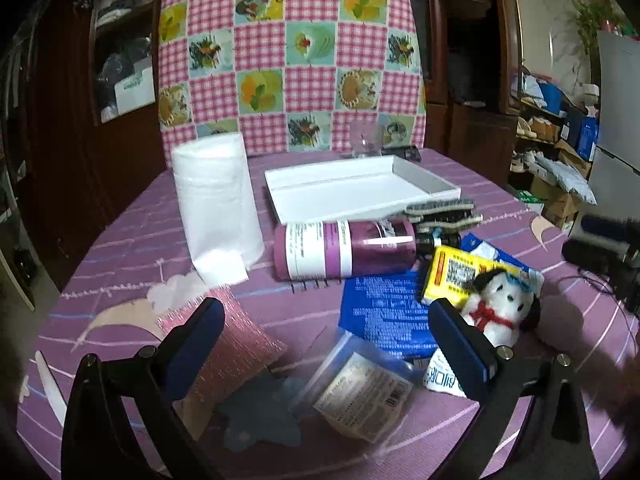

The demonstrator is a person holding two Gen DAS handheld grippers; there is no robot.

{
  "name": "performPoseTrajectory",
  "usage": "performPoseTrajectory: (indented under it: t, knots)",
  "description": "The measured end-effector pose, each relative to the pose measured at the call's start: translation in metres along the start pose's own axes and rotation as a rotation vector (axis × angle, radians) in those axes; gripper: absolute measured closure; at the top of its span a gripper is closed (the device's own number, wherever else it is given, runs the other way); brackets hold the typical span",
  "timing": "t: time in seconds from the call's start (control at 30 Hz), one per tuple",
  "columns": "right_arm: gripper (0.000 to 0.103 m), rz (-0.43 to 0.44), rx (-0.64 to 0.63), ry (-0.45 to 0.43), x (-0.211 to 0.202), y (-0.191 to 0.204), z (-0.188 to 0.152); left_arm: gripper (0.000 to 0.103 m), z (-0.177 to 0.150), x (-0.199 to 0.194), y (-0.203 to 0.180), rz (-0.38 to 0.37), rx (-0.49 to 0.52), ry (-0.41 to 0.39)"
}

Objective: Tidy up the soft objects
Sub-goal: 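Reach the right tool to the grey plaid mitt and close on it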

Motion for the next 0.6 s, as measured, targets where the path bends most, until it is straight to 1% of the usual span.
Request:
performPoseTrajectory:
  t: [0.13,0.2,0.27,0.33,0.43,0.53,0.6]
  knots:
    - [0.017,0.003,0.025,0.007,-0.006,-0.006,0.030,0.000,0.019,-0.012,0.002,0.040,0.016,-0.034]
    - [0.017,-0.010,0.036,0.013,-0.005,-0.008,0.045,0.000,0.026,-0.015,0.005,0.055,0.001,-0.032]
    - [0.017,-0.023,0.045,0.021,-0.003,-0.008,0.061,0.000,0.034,-0.017,0.009,0.057,-0.038,-0.027]
    - [0.017,0.001,0.063,0.020,0.000,-0.005,0.073,0.000,0.041,-0.017,0.010,0.070,-0.058,-0.023]
    - [0.017,0.028,0.076,0.014,0.004,0.003,0.087,0.000,0.051,-0.015,0.008,0.094,-0.066,-0.014]
    - [0.016,0.025,0.096,-0.001,0.009,0.009,0.099,0.000,0.065,-0.010,0.002,0.114,-0.064,-0.012]
    - [0.016,0.027,0.122,0.003,0.014,0.010,0.105,0.000,0.073,-0.007,-0.001,0.127,-0.054,-0.024]
Point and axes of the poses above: each gripper's, at about its wrist camera, not at the fingertips, and x roughly the way its jaws point, y to its left, z to its top, the point moved 3 cm from there along x, roughly the way its jaws point, and after that the axes turned 8 degrees about -z, right-handed, at the moved point
